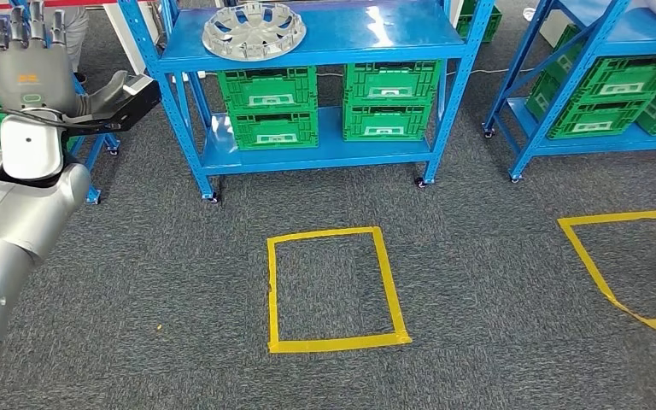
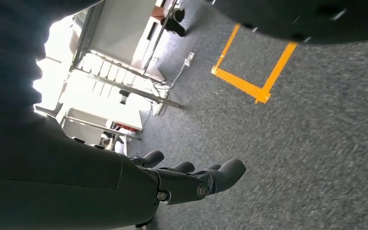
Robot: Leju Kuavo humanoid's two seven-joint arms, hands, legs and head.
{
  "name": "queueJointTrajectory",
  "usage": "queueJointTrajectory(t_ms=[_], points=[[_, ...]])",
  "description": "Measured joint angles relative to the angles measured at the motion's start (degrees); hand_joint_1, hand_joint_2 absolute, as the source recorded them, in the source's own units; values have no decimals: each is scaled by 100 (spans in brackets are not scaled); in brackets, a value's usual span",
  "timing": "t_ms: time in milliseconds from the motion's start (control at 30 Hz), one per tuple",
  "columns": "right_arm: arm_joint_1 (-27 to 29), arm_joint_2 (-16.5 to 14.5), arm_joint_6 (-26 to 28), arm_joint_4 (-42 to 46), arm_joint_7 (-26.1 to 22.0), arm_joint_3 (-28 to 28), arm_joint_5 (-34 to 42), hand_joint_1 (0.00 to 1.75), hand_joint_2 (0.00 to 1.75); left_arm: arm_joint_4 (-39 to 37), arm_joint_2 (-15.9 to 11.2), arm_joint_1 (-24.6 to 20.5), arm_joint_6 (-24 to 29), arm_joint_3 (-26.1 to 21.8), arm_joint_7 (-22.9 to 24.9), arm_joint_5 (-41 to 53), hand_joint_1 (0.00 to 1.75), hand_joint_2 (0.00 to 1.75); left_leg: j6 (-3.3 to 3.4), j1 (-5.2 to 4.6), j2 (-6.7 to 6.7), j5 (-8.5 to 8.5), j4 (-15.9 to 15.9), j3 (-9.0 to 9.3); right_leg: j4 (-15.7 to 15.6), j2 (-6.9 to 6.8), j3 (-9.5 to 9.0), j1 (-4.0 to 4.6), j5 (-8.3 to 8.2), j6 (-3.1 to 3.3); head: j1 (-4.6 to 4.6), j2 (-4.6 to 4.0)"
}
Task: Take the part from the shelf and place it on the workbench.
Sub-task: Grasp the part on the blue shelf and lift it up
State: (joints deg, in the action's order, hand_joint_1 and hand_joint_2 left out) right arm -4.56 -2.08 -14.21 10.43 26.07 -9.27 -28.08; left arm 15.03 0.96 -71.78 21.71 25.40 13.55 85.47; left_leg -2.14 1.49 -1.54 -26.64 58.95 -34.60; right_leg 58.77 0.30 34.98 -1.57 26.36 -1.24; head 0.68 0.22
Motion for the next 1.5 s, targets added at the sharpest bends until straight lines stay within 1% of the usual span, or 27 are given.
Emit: queueJointTrajectory(t_ms=[267, 433, 567, 667, 733, 800, 833, 867, 900, 933, 967, 1000, 1033, 1067, 1100, 1133, 1167, 1200, 1233, 1267, 1300, 1333, 1367, 1400, 1467, 1500], points=[[-37, 0, 0, -2, 47, 0, 12, 0, 175, -46, 46, 96, -133, 181, -96, 210, 0, 0, 0, 0, 1, 0, 0, 1, 0, 1, 1, 0, 0, 0, 0, 0], [-29, -30, 0, -2, 97, 15, -180, 0, 175, -52, 56, 246, -57, 301, -229, 183, 0, 0, 0, 0, 2, 0, -1, 0, 0, 1, 2, 0, 0, 0, 0, 0], [-36, -68, 0, -2, 71, 17, -189, 0, 175, -63, 59, 304, -56, 326, -257, 161, 0, 0, 0, -1, 2, -1, 0, -1, 0, 0, 2, 0, 0, 0, 0, 0], [-36, -97, 0, -2, 77, 17, -193, 0, 175, -66, 52, 318, -55, 338, -256, 195, 0, 0, 45, -16, 1, -20, 28, -12, -13, -4, -1, -31, -8, -20, 2, 0], [-32, -110, 0, -2, 87, 17, -201, 0, 175, -66, 48, 323, -54, 365, -246, 227, 0, 0, 84, -31, 1, -28, 37, -20, -33, -6, -6, -52, -18, -48, 2, 0], [-28, -106, 0, -2, 99, 17, -216, 0, 175, -52, 57, 329, -45, 383, -231, 239, 0, 0, 133, -25, 8, 12, -49, 29, -66, -6, -31, -56, -26, -87, -1, 0], [-26, -98, 0, -2, 104, 17, -222, 0, 175, -44, 66, 332, -37, 384, -225, 243, 0, 0, 162, -12, 15, 44, -119, 73, -28, -7, -19, -53, 9, -100, -4, 0], [-23, -90, 0, -2, 107, 17, -227, 0, 175, -37, 75, 334, -29, 386, -219, 247, 0, 0, 190, 3, 25, 76, -185, 117, 122, -7, 50, -46, 100, -109, -7, 0], [-16, -81, 0, -2, 108, 17, -229, 0, 175, -34, 86, 343, -24, 389, -214, 250, 0, 0, 209, 13, 36, 91, -223, 144, 404, -7, 191, -47, 244, -114, -10, 0], [-5, -75, 0, -2, 108, 17, -231, 0, 175, -38, 89, 355, -21, 391, -211, 252, 0, 0, 227, 10, 42, 92, -235, 151, 780, -6, 384, -41, 412, -125, -10, 0], [9, -72, 0, -2, 109, 17, -232, 0, 175, -42, 96, 375, -21, 393, -209, 255, 0, 0, 231, 8, 45, 85, -228, 149, 1150, -6, 582, -41, 546, -138, -11, 0], [24, -68, 0, -2, 110, 17, -234, 0, 175, -45, 103, 401, -21, 394, -209, 257, 0, 0, 227, 10, 42, 71, -215, 148, 1391, -6, 721, -46, 593, -154, -11, 0], [36, -63, 0, -2, 109, 17, -235, 0, 175, -49, 109, 423, -21, 395, -210, 259, 0, 0, 211, 20, 36, 52, -194, 147, 1418, -7, 757, -54, 529, -170, -11, 0], [41, -57, 0, -2, 109, 17, -237, 0, 175, -51, 113, 438, -21, 395, -210, 261, 0, 0, 180, 37, 30, 24, -162, 147, 1226, -8, 682, -68, 372, -187, -11, 0], [43, -51, 0, -2, 108, 17, -238, 0, 175, -51, 115, 445, -21, 395, -209, 261, 0, 0, 137, 58, 26, -17, -111, 145, 860, -11, 515, -92, 177, -211, -11, 0], [41, -48, 0, -2, 106, 17, -239, 0, 175, -50, 116, 445, -20, 395, -209, 261, 0, 0, 83, 64, 21, -64, -54, 131, 524, 0, 342, -97, 54, -219, -13, 0], [39, -46, 1, -2, 103, 17, -240, 0, 175, -49, 118, 442, -17, 395, -208, 261, 0, 0, 33, 63, 15, -108, -2, 116, 278, 16, 213, -103, -14, -188, -11, 0], [37, -46, 1, -2, 102, 17, -241, 0, 175, -48, 119, 439, -13, 395, -208, 261, 0, 0, -13, 57, 8, -140, 31, 106, 153, 29, 145, -94, -13, -141, -12, 0], [36, -46, 2, -2, 99, 17, -242, 0, 175, -48, 124, 438, -9, 396, -209, 263, 0, 0, -52, 50, 0, -157, 29, 104, 161, 43, 140, -72, 37, -72, -13, 0], [33, -45, 4, -2, 95, 17, -242, 0, 175, -47, 133, 437, -7, 396, -211, 270, 0, 0, -85, 56, -6, -169, 9, 113, 164, 41, 140, -69, 50, -1, -13, 0], [31, -43, 5, -2, 90, 17, -242, 0, 175, -46, 140, 437, -5, 397, -216, 278, 0, 0, -116, 66, 4, -180, 0, 127, 158, 33, 124, -63, 69, 50, -14, 0], [28, -42, 7, -2, 82, 17, -243, 0, 175, -44, 148, 435, -5, 398, -223, 287, 0, 0, -137, 72, 30, -213, 56, 113, 149, 30, 96, -64, 86, 100, -9, 0], [23, -42, 9, -2, 76, 17, -243, 0, 175, -43, 154, 431, -5, 401, -230, 295, 0, 0, -148, 70, 60, -285, 225, 37, 138, 26, 61, -66, 102, 146, -4, 0], [24, -42, 9, -2, 75, 17, -244, 0, 175, -44, 156, 430, -5, 406, -237, 298, 0, 0, -147, 61, 92, -395, 518, -106, 129, 23, 26, -63, 122, 184, 3, 0], [30, -42, 9, -2, 85, 17, -250, 0, 175, -52, 163, 449, -5, 417, -243, 300, 0, 0, -127, 30, 115, -646, 1277, -553, 128, 17, -34, -39, 175, 230, 7, 0], [36, -43, 9, -2, 94, 17, -254, 0, 175, -58, 164, 470, -5, 421, -244, 301, 0, 0, -108, 15, 115, -683, 1544, -744, 129, 15, -69, -23, 206, 242, 7, 0]])
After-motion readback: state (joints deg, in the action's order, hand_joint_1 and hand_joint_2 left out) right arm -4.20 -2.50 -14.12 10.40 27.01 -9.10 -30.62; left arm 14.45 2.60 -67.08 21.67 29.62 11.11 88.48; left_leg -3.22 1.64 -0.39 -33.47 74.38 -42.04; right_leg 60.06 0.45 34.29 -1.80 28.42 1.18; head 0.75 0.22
